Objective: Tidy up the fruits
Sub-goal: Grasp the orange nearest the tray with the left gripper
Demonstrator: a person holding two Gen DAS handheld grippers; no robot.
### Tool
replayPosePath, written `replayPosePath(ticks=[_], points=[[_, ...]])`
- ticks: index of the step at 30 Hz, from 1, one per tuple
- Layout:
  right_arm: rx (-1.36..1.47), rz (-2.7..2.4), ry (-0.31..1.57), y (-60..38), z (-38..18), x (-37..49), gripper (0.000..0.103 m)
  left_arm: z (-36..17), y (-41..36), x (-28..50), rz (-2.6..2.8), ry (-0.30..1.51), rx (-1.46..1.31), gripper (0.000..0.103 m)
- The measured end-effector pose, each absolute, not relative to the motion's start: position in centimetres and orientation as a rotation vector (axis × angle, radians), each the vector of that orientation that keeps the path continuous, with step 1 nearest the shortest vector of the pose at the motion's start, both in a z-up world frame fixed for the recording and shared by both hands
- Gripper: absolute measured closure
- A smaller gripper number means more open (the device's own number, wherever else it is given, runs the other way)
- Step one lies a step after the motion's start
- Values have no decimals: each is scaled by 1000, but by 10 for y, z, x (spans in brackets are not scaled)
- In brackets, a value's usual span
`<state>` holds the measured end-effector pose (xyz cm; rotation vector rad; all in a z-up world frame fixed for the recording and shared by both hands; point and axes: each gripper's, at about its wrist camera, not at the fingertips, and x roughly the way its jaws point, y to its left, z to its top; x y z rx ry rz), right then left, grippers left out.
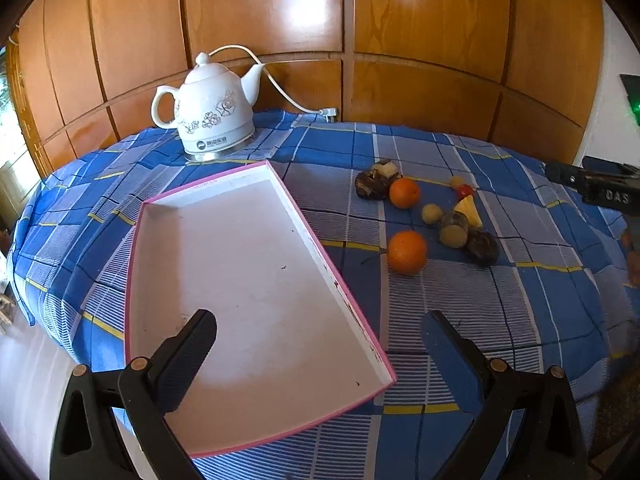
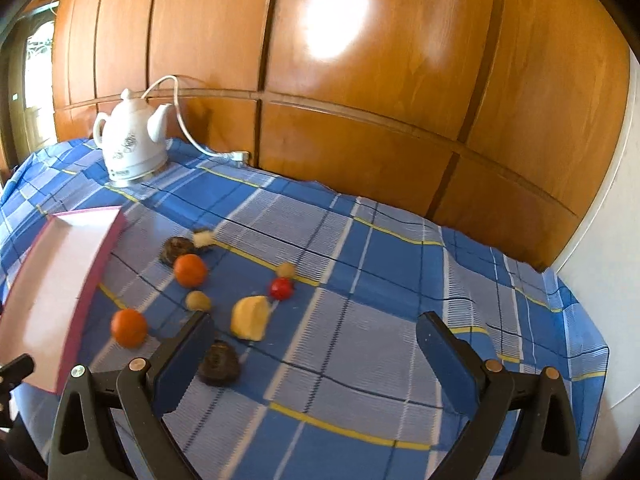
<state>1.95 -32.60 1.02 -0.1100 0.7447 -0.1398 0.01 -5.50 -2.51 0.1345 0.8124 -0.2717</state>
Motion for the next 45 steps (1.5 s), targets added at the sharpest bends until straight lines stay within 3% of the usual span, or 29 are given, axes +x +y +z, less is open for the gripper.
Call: replayPosePath(ticks=[5, 8, 10, 16, 21, 24, 35, 36, 39, 42, 45], points=[[26, -183, 798, -366, -9, 32, 3, -26, -59, 4, -309, 829, 147, 2], [148, -177, 852, -383, -17, 36, 8, -26, -62, 11, -347, 856, 136, 13], [193, -187, 860, -390, -19, 37, 10, -26, -65, 17, -375, 878, 122, 25], [281, -178, 885, -397, -22, 37, 24, -25, -81, 29, -443, 921, 130, 38], [275, -155, 885, -392, -20, 39, 31, -28, -101, 42, -483, 946, 173, 43], [280, -141, 888, -391, -20, 39, 33, -35, -116, 59, -509, 984, 186, 52], [317, -93, 916, -388, -24, 42, 35, -73, -158, 102, -515, 1065, 258, 51], [313, -90, 918, -386, -24, 43, 36, -78, -158, 105, -516, 1078, 251, 60], [304, -90, 926, -385, -26, 43, 47, -78, -153, 104, -518, 1052, 219, 67], [301, -76, 940, -383, -28, 45, 56, -71, -144, 97, -519, 1029, 167, 67], [291, -44, 963, -377, -32, 47, 57, -63, -140, 84, -528, 999, 158, 67]])
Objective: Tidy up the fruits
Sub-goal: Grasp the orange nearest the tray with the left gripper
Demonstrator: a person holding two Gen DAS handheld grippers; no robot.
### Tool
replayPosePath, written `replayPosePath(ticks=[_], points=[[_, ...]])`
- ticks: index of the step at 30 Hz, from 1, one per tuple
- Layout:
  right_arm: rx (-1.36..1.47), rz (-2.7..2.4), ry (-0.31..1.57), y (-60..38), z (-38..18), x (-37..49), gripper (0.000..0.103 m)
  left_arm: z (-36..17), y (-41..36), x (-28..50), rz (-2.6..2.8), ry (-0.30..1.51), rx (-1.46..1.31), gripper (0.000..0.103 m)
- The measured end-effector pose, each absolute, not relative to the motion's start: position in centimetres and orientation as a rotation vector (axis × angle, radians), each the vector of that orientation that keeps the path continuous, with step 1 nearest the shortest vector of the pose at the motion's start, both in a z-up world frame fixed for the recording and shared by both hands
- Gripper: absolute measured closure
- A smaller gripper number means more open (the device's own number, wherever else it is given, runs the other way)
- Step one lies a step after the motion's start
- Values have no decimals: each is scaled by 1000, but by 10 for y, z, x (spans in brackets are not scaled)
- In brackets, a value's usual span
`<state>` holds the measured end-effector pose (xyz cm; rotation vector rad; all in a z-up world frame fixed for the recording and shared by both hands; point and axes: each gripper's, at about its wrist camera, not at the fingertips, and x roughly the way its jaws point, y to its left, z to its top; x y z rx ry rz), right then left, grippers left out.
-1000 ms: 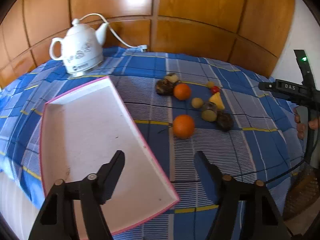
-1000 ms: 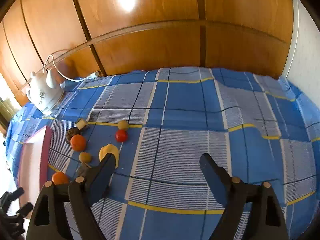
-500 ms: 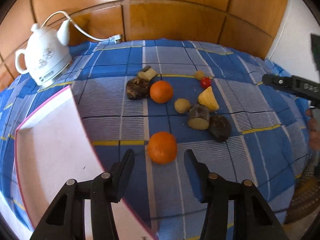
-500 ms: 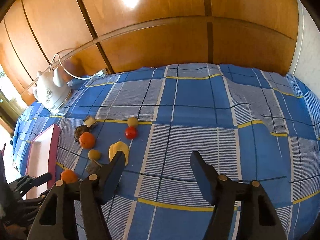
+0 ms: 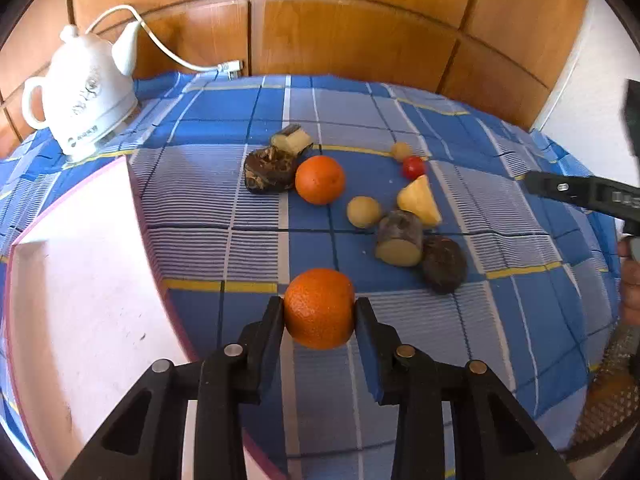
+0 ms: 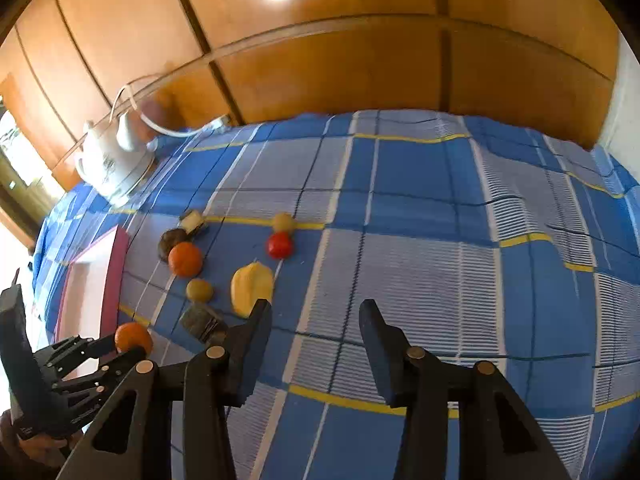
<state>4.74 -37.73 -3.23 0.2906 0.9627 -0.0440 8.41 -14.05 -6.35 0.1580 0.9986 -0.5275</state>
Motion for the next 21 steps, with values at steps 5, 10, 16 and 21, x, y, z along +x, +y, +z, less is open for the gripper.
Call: replayPosePath(ticks=[5, 10, 16, 21], points=[[242, 53, 1026, -356, -42, 53, 57, -53, -130, 63, -543, 966, 132, 67], [169, 164, 1083, -325, -55, 52, 57, -40, -115, 50, -551, 944, 77, 67], [36, 228, 1107, -290, -68, 52, 52, -23, -86, 48, -519, 902, 17, 67], [-68, 184, 1123, -277, -83, 63, 50, -17, -50, 56, -443, 886, -22, 67]])
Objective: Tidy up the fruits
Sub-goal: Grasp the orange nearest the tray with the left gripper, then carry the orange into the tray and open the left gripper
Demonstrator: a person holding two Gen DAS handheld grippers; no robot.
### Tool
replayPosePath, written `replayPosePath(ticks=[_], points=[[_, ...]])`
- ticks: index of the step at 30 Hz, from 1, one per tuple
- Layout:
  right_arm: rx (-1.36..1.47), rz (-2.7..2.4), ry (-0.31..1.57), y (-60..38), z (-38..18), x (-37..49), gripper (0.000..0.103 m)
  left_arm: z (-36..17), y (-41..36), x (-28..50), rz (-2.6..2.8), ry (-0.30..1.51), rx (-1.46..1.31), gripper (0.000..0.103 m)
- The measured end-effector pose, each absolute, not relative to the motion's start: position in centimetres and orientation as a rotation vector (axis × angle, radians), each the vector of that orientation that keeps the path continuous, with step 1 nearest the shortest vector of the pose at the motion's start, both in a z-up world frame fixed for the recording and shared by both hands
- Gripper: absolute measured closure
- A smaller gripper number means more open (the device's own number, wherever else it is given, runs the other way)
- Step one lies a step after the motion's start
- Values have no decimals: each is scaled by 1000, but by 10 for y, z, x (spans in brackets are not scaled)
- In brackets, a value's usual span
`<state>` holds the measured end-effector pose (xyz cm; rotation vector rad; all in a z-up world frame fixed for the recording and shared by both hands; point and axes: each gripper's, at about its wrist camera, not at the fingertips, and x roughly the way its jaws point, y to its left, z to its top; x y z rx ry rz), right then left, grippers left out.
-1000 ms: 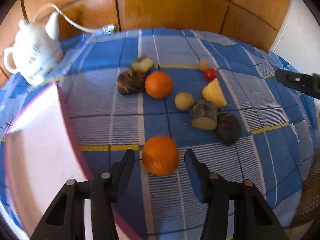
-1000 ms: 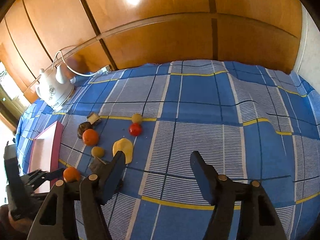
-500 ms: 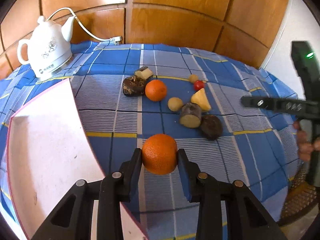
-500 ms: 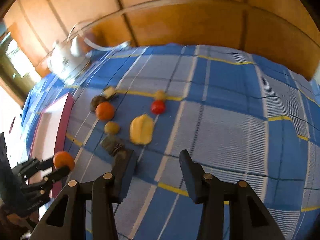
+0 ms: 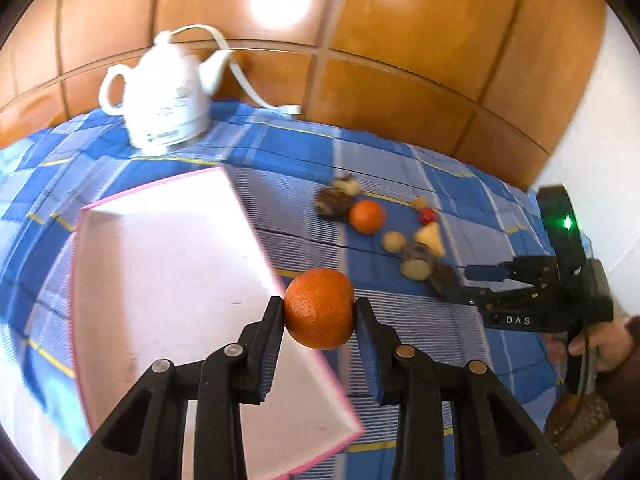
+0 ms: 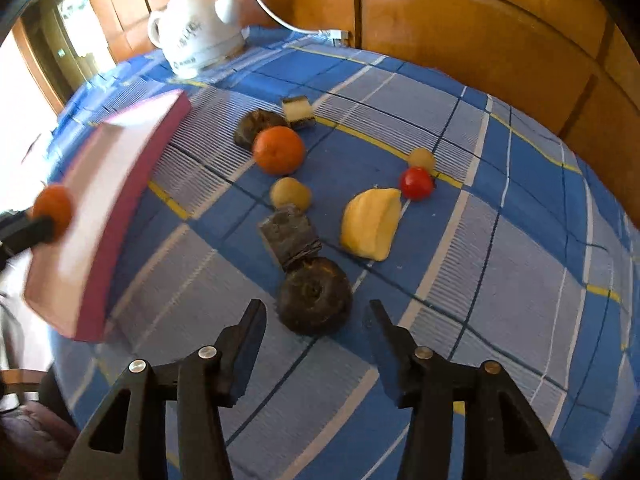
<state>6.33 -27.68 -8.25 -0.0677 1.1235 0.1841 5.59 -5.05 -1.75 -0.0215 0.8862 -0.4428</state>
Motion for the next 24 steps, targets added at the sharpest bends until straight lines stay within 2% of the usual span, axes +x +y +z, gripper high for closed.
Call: replayPosePath(ticks=[1, 8, 12, 24], points=[[-83, 175, 1126, -277, -85, 66, 47, -17, -43, 58, -423, 886, -31, 67], [-77, 182, 1144, -276, -96, 74, 47, -20, 8, 87, -291, 892, -90, 67], [-85, 191, 1136, -272, -98, 74, 58, -26, 27, 107, -217, 899, -87, 67], [-56, 192, 1142, -274, -99, 74, 59, -59, 48, 146, -56, 948, -48, 66]])
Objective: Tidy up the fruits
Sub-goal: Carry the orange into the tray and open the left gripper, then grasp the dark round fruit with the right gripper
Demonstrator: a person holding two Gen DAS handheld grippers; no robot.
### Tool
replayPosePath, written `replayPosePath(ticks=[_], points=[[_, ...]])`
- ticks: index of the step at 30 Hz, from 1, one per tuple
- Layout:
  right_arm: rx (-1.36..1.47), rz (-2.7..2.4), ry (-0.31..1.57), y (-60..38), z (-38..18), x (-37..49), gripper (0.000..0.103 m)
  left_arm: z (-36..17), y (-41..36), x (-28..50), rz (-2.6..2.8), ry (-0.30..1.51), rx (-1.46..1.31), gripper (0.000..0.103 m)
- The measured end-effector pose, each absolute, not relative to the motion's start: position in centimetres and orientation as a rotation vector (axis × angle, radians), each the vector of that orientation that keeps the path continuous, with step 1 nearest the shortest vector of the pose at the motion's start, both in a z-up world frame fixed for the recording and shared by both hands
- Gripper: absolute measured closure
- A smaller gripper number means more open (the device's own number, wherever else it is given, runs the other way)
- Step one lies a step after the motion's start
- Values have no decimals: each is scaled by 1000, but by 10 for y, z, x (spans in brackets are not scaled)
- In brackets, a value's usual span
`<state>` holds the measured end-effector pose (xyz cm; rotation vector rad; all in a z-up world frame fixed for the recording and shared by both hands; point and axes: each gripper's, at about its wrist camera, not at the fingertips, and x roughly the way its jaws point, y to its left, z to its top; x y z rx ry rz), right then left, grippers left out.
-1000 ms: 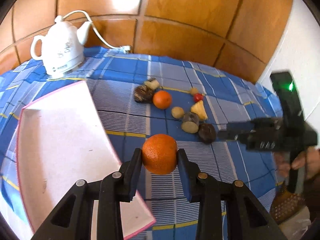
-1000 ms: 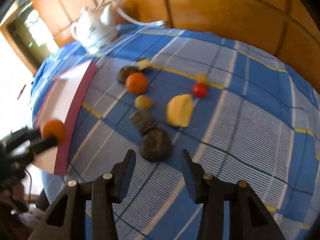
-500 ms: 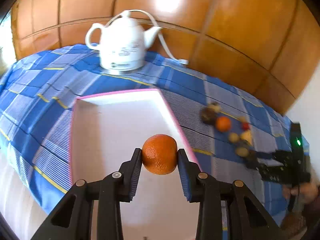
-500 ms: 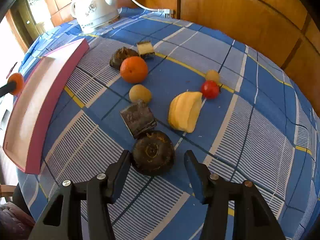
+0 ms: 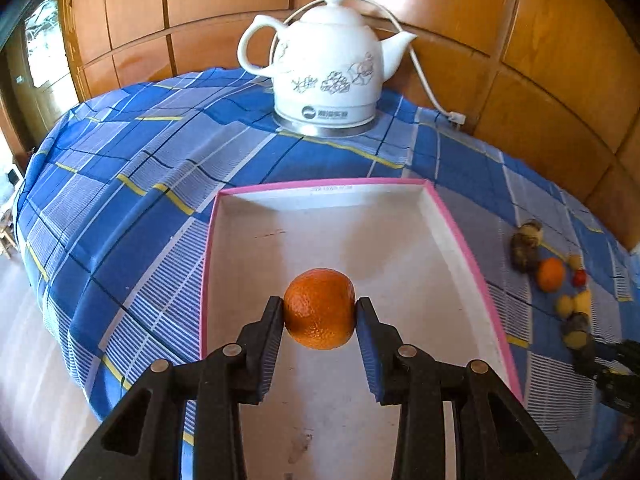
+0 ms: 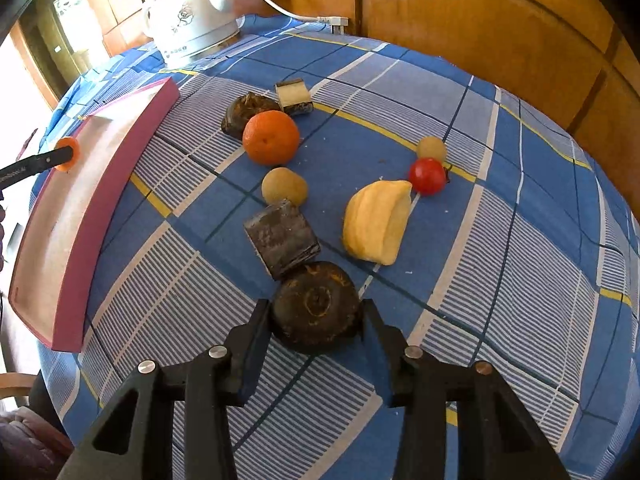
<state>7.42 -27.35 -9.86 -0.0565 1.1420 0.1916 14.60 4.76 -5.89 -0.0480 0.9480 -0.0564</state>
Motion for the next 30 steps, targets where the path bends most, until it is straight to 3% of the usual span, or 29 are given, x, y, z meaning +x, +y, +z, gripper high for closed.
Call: replayPosePath(ticks=[5, 13, 30], points=[[-59, 190, 1141, -273, -99, 74, 59, -59, 45, 136, -23, 932, -41, 62], [-63, 189, 1140, -272, -99, 74, 59, -24, 36, 100, 9, 792, -33, 39], [-60, 183, 1154, -272, -97, 69, 59, 34, 25, 35, 55, 583, 47, 29]])
